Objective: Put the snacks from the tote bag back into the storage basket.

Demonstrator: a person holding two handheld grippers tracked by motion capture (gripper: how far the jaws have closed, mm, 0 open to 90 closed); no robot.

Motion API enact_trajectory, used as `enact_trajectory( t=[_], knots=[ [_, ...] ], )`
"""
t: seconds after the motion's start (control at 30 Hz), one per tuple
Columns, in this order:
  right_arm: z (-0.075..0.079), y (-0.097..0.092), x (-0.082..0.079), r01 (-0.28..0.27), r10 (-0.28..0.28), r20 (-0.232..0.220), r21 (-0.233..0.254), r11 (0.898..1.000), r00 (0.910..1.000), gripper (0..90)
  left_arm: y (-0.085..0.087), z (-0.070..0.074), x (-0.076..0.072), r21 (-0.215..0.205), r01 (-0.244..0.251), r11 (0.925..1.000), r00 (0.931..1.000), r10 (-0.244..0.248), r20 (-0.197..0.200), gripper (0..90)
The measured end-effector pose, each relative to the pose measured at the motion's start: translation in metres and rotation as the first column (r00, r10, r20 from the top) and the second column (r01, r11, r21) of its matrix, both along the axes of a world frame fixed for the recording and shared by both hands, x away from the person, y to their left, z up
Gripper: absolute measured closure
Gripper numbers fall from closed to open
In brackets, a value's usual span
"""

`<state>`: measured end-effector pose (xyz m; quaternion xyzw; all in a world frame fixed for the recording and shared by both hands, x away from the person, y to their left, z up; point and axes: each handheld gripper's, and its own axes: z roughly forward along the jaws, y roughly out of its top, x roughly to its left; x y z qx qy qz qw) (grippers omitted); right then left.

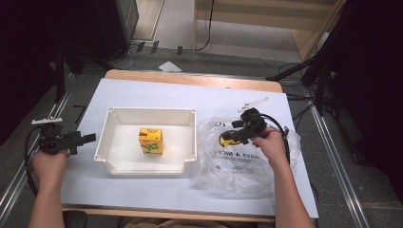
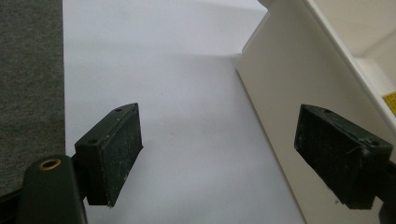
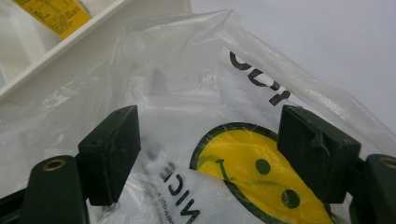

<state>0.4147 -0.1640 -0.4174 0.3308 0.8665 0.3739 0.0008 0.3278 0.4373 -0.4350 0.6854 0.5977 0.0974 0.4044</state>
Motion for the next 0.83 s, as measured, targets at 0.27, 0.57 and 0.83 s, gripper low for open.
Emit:
enact_trajectory(
  t=[0.27, 0.57, 0.83],
  knots=[
    [-0.0018, -0.0004, 0.0007, 0.008, -0.008, -0.010, -0.007, 1.000, 0.9999, 22.4, -0.0004, -0.0001, 0.0002, 0.000, -0.001, 1.0000, 1.0000, 0.001, 0.002, 16.0],
    [-0.0019, 0.0008, 0.0004, 0.005, -0.005, -0.013, -0.010, 1.000, 0.9999, 22.4, -0.0006, -0.0002, 0.0003, 0.003, 0.001, 1.0000, 1.0000, -0.001, -0.002, 16.0],
    [-0.0018, 0.0038, 0.0004, -0.001, 0.000, -0.020, -0.014, 1.000, 0.9998, 22.4, -0.0011, -0.0006, 0.0008, 0.002, 0.001, 1.0000, 1.0000, -0.001, -0.004, 16.0]
  ],
)
